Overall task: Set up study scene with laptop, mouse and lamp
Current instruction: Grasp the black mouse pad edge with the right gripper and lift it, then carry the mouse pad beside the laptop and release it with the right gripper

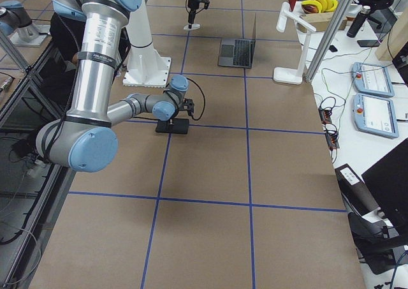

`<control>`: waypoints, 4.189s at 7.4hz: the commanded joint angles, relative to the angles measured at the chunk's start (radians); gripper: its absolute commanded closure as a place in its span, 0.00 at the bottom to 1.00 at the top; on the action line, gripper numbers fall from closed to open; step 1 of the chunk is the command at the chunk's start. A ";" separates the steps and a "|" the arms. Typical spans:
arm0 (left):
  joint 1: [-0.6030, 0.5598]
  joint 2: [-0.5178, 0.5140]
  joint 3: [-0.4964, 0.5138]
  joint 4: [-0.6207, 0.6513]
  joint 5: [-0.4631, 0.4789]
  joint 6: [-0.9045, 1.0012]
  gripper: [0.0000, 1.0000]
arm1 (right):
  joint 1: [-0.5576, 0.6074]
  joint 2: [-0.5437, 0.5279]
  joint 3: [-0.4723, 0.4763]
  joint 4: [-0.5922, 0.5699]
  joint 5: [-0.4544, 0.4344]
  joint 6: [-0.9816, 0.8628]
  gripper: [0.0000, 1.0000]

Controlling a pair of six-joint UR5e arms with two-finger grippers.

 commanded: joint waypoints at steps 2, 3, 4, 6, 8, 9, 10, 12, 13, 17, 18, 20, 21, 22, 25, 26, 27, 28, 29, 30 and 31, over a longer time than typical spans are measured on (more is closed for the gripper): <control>0.000 0.000 0.002 -0.001 0.001 0.000 0.52 | -0.011 -0.001 -0.002 -0.002 0.002 -0.001 0.44; 0.000 0.000 0.002 -0.001 0.001 0.000 0.52 | -0.005 -0.004 0.001 -0.003 0.003 -0.001 0.36; 0.000 0.000 0.003 -0.001 0.001 0.000 0.53 | 0.001 -0.010 0.001 -0.005 0.017 -0.002 0.35; -0.003 0.002 0.002 -0.001 0.001 0.000 0.53 | 0.003 -0.033 0.004 -0.005 0.026 -0.001 0.32; -0.003 0.002 0.002 -0.001 0.001 0.000 0.53 | -0.016 -0.036 0.001 -0.008 0.026 -0.004 0.32; -0.003 0.002 0.002 -0.001 0.001 0.000 0.53 | -0.017 -0.033 0.000 -0.008 0.028 -0.005 0.34; -0.003 0.002 0.002 -0.001 0.001 0.000 0.53 | -0.025 -0.034 -0.005 -0.009 0.028 -0.011 0.35; -0.003 0.002 0.000 -0.001 0.001 0.000 0.54 | -0.026 -0.034 -0.008 -0.014 0.029 -0.021 0.50; -0.003 0.002 0.002 -0.001 0.001 0.000 0.54 | -0.025 -0.034 -0.016 -0.015 0.028 -0.022 0.60; -0.005 0.002 0.002 -0.001 0.001 0.000 0.54 | 0.000 -0.033 -0.010 -0.015 0.029 -0.036 0.79; -0.005 0.002 0.002 -0.001 0.001 0.000 0.54 | 0.001 -0.033 -0.005 -0.015 0.028 -0.047 0.80; -0.005 0.002 0.000 -0.001 0.001 0.000 0.54 | 0.021 -0.033 -0.006 -0.015 0.025 -0.066 0.82; -0.005 0.002 0.000 -0.001 0.001 0.000 0.54 | 0.027 -0.033 -0.002 -0.017 0.025 -0.073 0.83; -0.005 0.002 0.000 -0.001 0.001 0.000 0.54 | 0.047 -0.033 0.016 -0.017 0.026 -0.073 0.84; -0.006 0.005 0.000 -0.001 0.001 -0.002 0.54 | 0.070 -0.028 0.043 -0.017 0.025 -0.076 0.84; -0.011 0.005 -0.001 -0.001 0.000 -0.002 0.54 | 0.087 -0.025 0.052 -0.017 0.025 -0.077 0.84; -0.012 0.003 0.000 -0.001 0.000 -0.002 0.55 | 0.127 -0.024 0.073 -0.020 0.026 -0.085 0.84; -0.012 0.003 0.000 -0.001 0.000 -0.002 0.55 | 0.173 0.016 0.092 -0.081 0.026 -0.115 0.84; -0.012 0.003 0.000 -0.001 0.000 -0.002 0.55 | 0.244 0.120 0.121 -0.267 0.037 -0.184 0.84; -0.012 0.002 0.000 -0.001 0.000 -0.002 0.55 | 0.309 0.269 0.131 -0.484 0.047 -0.252 0.84; -0.012 0.002 0.000 -0.001 0.000 -0.002 0.55 | 0.349 0.418 0.132 -0.688 0.048 -0.302 0.84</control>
